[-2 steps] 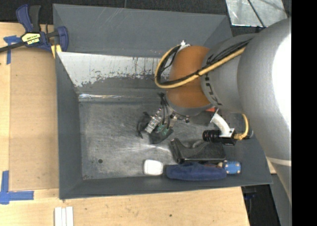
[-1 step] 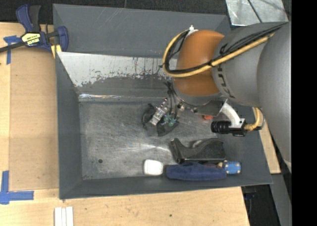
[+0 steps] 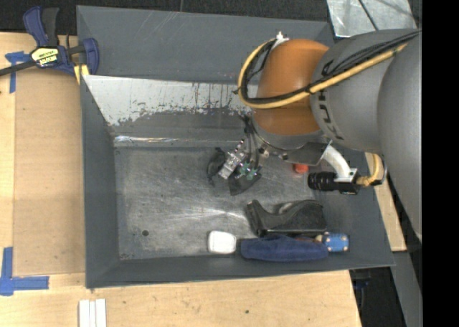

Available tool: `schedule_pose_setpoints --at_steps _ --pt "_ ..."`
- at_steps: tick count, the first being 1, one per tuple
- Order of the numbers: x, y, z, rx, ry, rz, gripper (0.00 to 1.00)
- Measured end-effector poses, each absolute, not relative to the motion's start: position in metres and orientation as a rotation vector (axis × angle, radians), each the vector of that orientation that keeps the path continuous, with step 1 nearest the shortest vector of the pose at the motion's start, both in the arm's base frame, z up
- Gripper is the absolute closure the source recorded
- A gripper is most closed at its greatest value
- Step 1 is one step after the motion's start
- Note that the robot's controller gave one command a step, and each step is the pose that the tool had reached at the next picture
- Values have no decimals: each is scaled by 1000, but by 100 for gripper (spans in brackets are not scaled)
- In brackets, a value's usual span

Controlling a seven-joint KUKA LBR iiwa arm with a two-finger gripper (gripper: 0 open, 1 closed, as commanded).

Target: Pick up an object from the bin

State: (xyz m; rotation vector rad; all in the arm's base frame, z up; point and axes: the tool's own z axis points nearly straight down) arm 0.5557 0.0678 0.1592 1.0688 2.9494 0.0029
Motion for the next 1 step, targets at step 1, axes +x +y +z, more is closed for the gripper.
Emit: schedule_pose_setpoints --at_steps 1 --pt "557 68 163 1066 2950 3 100"
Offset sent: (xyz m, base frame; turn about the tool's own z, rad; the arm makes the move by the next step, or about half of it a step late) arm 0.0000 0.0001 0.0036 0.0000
